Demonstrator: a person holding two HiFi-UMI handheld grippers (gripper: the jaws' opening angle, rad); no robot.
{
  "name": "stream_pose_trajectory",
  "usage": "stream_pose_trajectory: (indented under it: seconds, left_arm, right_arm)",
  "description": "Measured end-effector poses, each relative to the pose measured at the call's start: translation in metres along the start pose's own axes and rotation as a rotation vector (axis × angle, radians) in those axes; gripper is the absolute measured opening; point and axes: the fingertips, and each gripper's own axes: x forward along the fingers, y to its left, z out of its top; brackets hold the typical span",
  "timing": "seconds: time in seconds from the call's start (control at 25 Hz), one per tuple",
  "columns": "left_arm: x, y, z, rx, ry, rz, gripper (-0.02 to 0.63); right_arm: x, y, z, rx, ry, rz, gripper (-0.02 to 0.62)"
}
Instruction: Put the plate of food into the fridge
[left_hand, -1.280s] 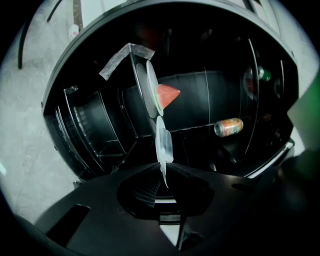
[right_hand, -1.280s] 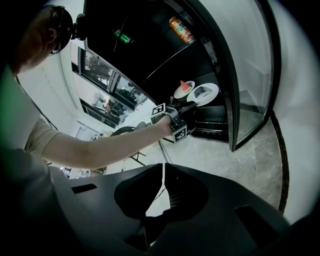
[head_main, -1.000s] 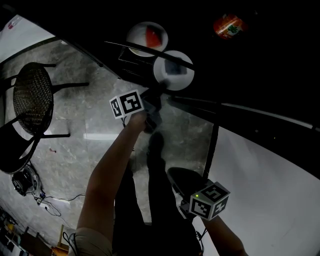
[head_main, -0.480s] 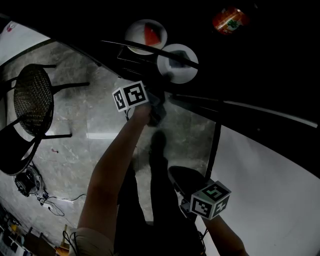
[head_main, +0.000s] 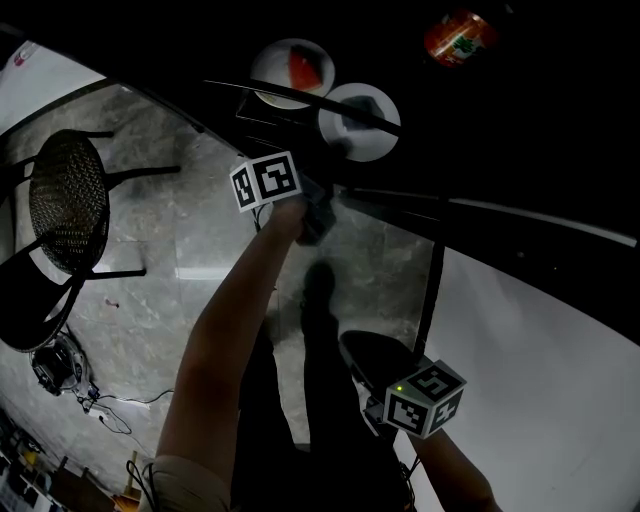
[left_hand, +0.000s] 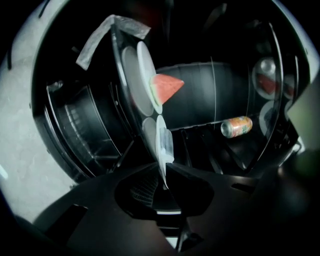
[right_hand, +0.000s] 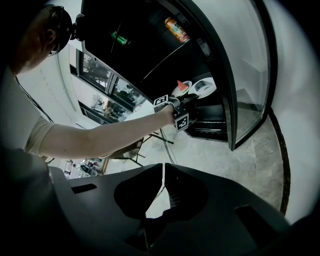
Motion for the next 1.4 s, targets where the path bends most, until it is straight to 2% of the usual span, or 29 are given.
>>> stream_pose_trajectory:
  seconds: [0.08, 0.12, 0.16, 0.24, 0.36, 0.44, 0.64, 1.4]
  left_arm:
    - [-0.003, -0.001, 0.003, 0.024, -0.005, 0.012, 0.035]
    - [-0.005, -0.002, 0.005, 0.031, -0.016, 0.013, 0.061]
    - [-0.007, -0.003, 0.006, 0.033, -0.022, 0.010, 0.140]
    - [-0.012, -0.003, 0.003, 0.049, -0.010, 0.014, 0.164]
    - [-0.014, 0.004, -0.005, 0.089, 0.033, 0.063, 0.163]
    - [-0.013, 0.008, -0.010, 0.098, 0.051, 0.090, 0.141]
    - [-0.006, 0.002, -0.007, 0.110, 0.025, 0.077, 0.065]
    - [0.000, 0.002, 0.002, 0.057, 0.000, 0.047, 0.058]
  right_arm:
    - [0.001, 0.002, -0.001, 0.001, 0.000, 0.002, 0.028]
    - [0.001, 0.002, -0.003, 0.001, 0.002, 0.002, 0.028]
    - [0.002, 0.003, -0.004, 0.000, 0.004, 0.002, 0.028]
    - [0.003, 0.004, -0.006, -0.001, 0.007, 0.004, 0.028]
    - [0.006, 0.008, -0.006, -0.001, 0.005, 0.009, 0.028]
    - [0.006, 0.009, -0.005, -0.001, 0.004, 0.011, 0.028]
    - [0.006, 0.005, -0.005, 0.001, 0.005, 0.000, 0.028]
    - [0.006, -0.001, -0.003, 0.018, 0.006, -0.005, 0.028]
